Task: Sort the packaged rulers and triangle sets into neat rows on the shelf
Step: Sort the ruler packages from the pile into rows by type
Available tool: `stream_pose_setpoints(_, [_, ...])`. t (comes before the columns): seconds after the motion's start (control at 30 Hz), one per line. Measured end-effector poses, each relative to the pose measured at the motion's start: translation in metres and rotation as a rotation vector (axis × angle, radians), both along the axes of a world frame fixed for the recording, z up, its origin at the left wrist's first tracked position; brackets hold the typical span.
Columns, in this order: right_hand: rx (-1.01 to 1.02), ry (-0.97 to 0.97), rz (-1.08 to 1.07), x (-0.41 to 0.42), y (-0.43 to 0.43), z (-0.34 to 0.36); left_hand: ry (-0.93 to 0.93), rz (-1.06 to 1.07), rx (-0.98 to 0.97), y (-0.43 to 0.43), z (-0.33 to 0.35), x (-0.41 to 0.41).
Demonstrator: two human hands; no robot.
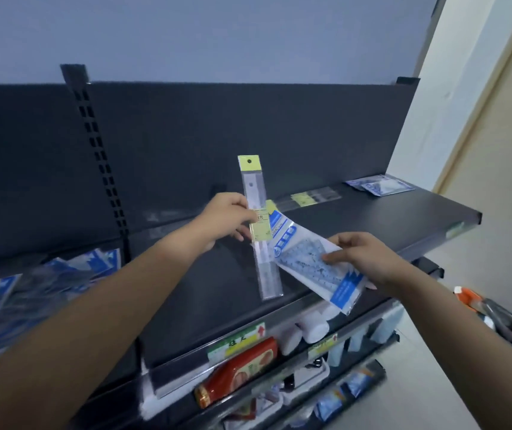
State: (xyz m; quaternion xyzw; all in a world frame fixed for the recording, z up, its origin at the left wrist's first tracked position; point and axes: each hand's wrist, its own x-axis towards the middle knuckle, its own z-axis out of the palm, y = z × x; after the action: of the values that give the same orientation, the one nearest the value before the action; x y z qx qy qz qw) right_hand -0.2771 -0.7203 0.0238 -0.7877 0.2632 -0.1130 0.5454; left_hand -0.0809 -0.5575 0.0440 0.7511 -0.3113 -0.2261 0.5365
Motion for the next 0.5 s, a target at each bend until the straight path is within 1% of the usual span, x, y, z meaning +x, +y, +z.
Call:
stream_pose_setpoints(0.17, [0.025,-0.012,-0.091,0.002,-0.076,-0.007,0.131,0.079,-0.067,-0.079,-0.016,0.012])
stream_pose_setpoints(0.3, [0.006,-0.040,-0.198,0.021,-0.145,-0.013,0.267,0.185,-0.166,-0.138,-0.043,0.028])
stream_pose_setpoints(0.37, [0.022,-0.024,-0.228,0.033,-0.177,-0.013,0.283,0.262,-0.203,-0.164,-0.053,0.033])
stream_pose_setpoints(0.43, [0.031,-0.013,-0.212,0.045,-0.204,-0.013,0.284,0.300,-0.227,-0.186,-0.060,0.036])
stream_pose_setpoints(0.5, [0.043,-0.017,-0.186,0.057,-0.228,-0.013,0.223,0.290,-0.223,-0.200,-0.067,0.040])
